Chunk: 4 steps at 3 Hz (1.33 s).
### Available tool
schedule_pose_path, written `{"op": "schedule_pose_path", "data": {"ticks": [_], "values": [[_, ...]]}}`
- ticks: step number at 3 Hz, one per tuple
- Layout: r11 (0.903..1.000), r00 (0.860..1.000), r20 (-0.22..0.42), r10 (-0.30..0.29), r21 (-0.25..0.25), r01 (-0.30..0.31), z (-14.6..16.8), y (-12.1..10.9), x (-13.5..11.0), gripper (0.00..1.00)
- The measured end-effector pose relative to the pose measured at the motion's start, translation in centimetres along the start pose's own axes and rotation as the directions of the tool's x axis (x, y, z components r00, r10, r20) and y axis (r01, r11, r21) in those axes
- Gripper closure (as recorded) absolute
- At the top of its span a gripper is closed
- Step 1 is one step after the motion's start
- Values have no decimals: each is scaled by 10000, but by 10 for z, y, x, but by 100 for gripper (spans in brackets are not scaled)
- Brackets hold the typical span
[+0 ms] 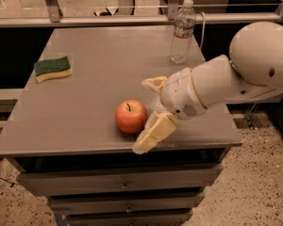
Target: Pick apple
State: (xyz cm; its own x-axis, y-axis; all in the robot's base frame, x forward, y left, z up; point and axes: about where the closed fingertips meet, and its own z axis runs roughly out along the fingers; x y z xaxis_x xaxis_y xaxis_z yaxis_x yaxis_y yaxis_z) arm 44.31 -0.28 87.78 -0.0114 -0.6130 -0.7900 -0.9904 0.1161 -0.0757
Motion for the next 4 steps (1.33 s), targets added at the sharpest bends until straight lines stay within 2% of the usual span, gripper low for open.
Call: {"op": "schedule_pose_path", "data": {"ticks": [1,2,4], "values": [[9999,9997,226,-75,106,73,17,-9,5,0],[9997,9992,396,-78,237,68,26,-17,7,17],[9991,9982,604,19,417,-44,28,-23,10,64]]}}
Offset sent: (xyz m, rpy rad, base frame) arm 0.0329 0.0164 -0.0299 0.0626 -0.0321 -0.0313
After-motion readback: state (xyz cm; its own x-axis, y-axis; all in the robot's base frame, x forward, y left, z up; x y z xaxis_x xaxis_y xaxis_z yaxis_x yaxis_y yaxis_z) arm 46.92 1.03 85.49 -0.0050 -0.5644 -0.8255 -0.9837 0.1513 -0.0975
